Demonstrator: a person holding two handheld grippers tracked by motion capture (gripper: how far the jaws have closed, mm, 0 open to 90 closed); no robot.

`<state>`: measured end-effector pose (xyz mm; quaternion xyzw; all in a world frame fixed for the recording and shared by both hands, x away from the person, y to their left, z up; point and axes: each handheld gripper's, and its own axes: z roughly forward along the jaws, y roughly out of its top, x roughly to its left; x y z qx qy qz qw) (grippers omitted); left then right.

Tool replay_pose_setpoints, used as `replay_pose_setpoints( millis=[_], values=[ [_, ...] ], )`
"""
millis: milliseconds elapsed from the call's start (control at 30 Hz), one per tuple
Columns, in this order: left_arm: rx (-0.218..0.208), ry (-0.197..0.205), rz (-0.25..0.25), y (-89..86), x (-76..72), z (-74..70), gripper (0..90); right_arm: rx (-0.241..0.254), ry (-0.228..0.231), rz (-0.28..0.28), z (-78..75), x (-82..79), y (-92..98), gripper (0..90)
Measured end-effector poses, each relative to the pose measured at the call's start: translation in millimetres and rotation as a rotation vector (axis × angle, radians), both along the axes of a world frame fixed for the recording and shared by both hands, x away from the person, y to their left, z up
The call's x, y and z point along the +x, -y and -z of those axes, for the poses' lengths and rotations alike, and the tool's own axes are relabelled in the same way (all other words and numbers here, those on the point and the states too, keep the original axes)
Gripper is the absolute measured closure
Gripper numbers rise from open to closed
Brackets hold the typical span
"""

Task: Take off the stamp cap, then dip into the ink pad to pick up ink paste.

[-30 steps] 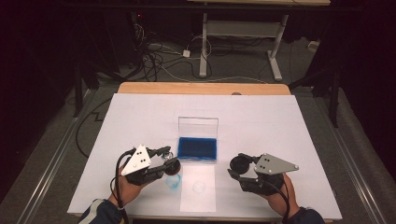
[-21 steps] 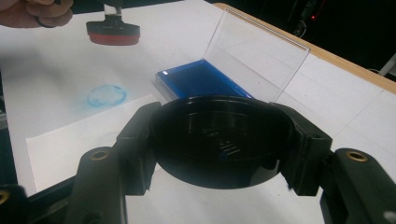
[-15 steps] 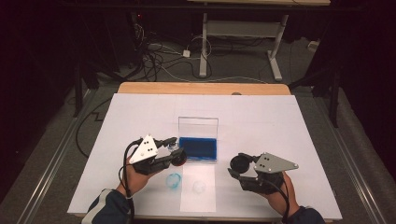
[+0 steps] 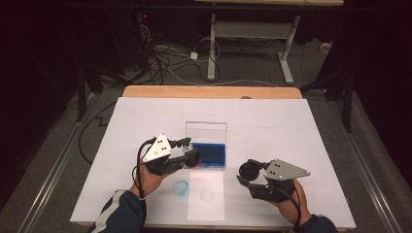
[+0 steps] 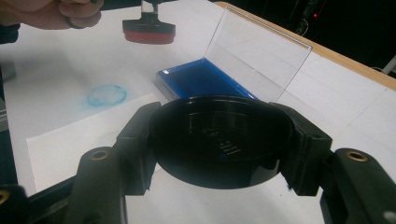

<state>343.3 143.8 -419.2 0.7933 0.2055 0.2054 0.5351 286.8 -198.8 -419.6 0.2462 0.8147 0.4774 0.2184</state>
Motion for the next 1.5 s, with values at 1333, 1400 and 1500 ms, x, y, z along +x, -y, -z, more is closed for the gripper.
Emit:
replay_pose_setpoints(
  millis=[1333, 1400, 1500],
  values=[
    [0.026, -0.076, -0.031, 32.2, 39.6, 24.1, 55.4, -0.001, -0.006, -0.011, 1.4, 0.1, -1.1, 38.7],
    [0.035, -0.077, -0.039, 33.8, 42.2, 26.5, 55.4, -0.001, -0.003, -0.012, 1.0, -0.2, -2.0, 38.7],
    [0.043, -0.078, -0.038, 36.1, 44.5, 29.3, 55.4, -0.004, -0.005, -0.016, 1.6, -0.5, -3.5, 38.7]
  ],
)
